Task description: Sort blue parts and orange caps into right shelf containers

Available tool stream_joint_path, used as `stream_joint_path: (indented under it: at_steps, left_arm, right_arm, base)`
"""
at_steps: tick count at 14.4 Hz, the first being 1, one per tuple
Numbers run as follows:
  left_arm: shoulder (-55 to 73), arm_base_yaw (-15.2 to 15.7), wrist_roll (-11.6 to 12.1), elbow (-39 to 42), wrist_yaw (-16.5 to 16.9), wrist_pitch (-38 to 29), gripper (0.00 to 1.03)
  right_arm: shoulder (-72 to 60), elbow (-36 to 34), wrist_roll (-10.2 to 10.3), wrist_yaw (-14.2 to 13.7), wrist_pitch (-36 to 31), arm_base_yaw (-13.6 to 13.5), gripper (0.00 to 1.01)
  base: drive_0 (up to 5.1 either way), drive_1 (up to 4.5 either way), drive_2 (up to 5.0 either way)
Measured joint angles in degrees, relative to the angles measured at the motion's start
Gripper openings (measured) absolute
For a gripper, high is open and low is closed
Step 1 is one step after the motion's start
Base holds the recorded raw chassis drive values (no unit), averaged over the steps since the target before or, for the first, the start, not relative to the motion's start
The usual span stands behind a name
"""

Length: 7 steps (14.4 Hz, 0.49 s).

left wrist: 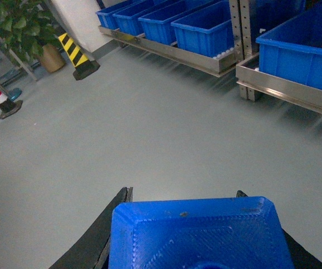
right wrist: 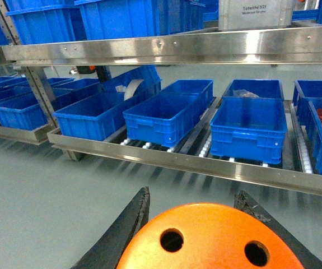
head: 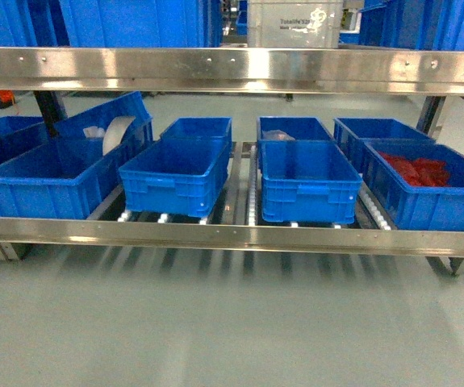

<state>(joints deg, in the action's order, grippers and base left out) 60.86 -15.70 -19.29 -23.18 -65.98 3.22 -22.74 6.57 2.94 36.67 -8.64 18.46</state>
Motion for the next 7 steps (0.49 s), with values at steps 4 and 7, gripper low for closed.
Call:
stream_joint_path:
  at_steps: [4,7]
  left_arm:
    - [0.00,0.00,0.00,0.00,0.00,0.00,0.44]
    - [0.00,0.00,0.00,0.00,0.00,0.00,0.44]
  right_arm:
    - [0.00,0.00,0.00,0.00,0.02,0.00,0.41]
    - [0.00,0.00,0.00,0.00,0.00,0.00,0.41]
  base:
    - [0.0,0.00,0.0]
    - [0.0,0.00,0.0]
